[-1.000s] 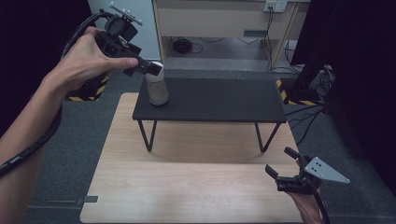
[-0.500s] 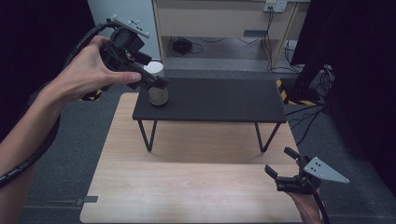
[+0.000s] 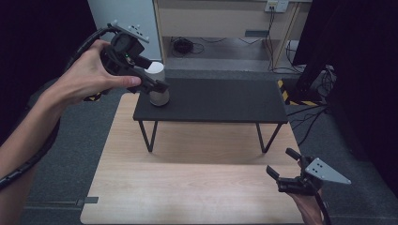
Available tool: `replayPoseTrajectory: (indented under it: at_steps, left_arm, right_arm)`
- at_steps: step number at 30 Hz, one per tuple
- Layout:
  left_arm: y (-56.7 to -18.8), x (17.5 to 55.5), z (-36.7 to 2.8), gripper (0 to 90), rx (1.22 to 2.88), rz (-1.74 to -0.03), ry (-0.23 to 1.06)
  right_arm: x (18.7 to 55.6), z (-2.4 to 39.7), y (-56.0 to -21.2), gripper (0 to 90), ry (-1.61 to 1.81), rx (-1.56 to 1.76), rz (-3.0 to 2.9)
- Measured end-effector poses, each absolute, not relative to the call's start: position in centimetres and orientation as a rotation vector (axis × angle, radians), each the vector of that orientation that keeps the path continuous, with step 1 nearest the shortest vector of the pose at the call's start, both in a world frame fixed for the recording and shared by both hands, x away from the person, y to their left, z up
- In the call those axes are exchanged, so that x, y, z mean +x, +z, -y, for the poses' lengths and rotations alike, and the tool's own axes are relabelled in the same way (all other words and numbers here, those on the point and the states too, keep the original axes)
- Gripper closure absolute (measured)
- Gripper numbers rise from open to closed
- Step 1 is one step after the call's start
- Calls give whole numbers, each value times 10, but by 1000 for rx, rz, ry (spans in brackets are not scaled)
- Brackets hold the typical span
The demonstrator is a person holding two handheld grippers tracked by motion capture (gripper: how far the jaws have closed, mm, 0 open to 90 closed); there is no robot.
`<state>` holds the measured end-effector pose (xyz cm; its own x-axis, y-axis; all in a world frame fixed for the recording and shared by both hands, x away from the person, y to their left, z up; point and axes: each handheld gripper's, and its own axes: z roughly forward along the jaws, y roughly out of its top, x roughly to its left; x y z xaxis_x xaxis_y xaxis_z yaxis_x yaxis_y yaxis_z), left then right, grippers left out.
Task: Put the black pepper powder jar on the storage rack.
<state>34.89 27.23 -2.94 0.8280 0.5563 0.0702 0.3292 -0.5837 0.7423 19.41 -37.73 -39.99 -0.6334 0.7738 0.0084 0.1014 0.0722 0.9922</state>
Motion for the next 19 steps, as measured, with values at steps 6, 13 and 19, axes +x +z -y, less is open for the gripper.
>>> replayPoseTrajectory:
  at_steps: [6,13,19]
  left_arm:
    - [-30,351,-270,61,2241,-641,378]
    - [-32,354,-264,61,2253,-634,368]
    - [-34,354,-267,60,2238,-635,373]
  right_arm:
    - [194,377,-400,25,1604,863,-1817]
    - [194,378,-400,25,1608,866,-1812]
    - [195,378,-400,25,1609,864,-1811]
